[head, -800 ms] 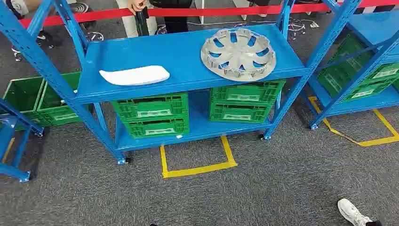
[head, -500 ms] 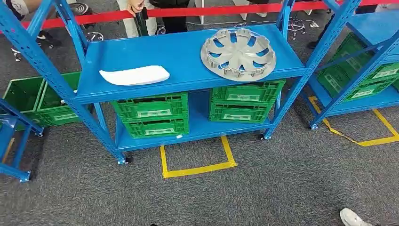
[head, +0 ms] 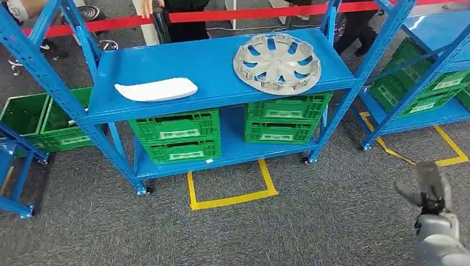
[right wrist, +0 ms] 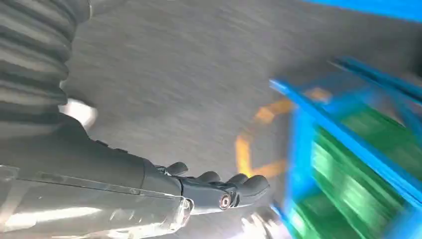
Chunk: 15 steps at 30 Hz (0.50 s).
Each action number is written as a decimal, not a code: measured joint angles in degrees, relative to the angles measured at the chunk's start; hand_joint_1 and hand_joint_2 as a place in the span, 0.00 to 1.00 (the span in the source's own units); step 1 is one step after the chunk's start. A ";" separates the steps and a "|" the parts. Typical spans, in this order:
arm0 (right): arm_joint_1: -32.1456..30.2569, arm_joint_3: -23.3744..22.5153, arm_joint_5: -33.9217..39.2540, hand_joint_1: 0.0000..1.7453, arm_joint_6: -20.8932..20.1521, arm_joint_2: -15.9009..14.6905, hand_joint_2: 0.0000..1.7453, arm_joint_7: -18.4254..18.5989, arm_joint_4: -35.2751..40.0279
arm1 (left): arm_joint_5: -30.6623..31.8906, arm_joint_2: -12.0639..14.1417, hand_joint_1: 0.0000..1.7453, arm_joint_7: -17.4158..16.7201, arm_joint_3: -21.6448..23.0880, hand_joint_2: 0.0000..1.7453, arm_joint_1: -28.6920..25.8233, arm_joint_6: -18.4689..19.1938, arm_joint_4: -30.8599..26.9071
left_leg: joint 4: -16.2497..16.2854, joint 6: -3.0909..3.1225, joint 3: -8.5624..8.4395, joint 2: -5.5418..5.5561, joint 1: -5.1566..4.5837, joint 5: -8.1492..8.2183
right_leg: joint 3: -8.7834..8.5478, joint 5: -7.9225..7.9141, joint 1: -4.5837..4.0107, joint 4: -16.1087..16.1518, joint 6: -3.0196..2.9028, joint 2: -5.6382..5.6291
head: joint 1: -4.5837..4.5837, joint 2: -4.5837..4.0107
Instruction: Take the parts from the cabinet and place them on the table.
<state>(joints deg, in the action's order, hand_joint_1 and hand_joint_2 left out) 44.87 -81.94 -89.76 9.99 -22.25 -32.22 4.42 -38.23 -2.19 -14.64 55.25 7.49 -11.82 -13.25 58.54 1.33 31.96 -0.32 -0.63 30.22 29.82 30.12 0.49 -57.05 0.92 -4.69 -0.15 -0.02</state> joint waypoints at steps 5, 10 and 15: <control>3.38 -0.02 -0.26 0.00 0.28 -2.02 1.00 -1.75 -0.37 | -0.13 0.07 0.00 0.02 -0.07 1.00 -0.10 0.00 0.04 | 0.00 0.00 0.10 0.55 0.00 -0.01 | -0.08 0.06 -0.01 0.00 0.04 0.40 | 0.02 0.00; 4.06 -0.13 -0.26 0.00 0.33 -2.85 1.00 -2.01 -0.90 | -0.15 0.09 0.00 0.02 -0.07 1.00 -0.10 -0.02 0.04 | 0.00 0.01 0.13 0.61 0.00 0.01 | -0.06 0.13 -0.01 0.00 0.04 0.42 | 0.02 0.00; 4.28 -0.31 -0.26 0.00 0.33 -3.26 1.00 -2.03 -1.38 | -0.15 0.09 0.00 0.00 -0.07 1.00 -0.11 0.00 0.04 | -0.01 0.01 0.13 0.66 0.00 0.00 | -0.07 0.14 -0.01 0.00 0.05 0.48 | 0.02 0.00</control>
<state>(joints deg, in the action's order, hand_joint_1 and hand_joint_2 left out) 49.15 -82.25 -90.03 10.32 -25.51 -34.25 3.04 -38.38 -2.10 -14.64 55.19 7.38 -11.82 -13.20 58.53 1.34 32.09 0.35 -0.63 30.22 29.75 30.26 0.48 -57.06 0.97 -4.21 -0.13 -0.02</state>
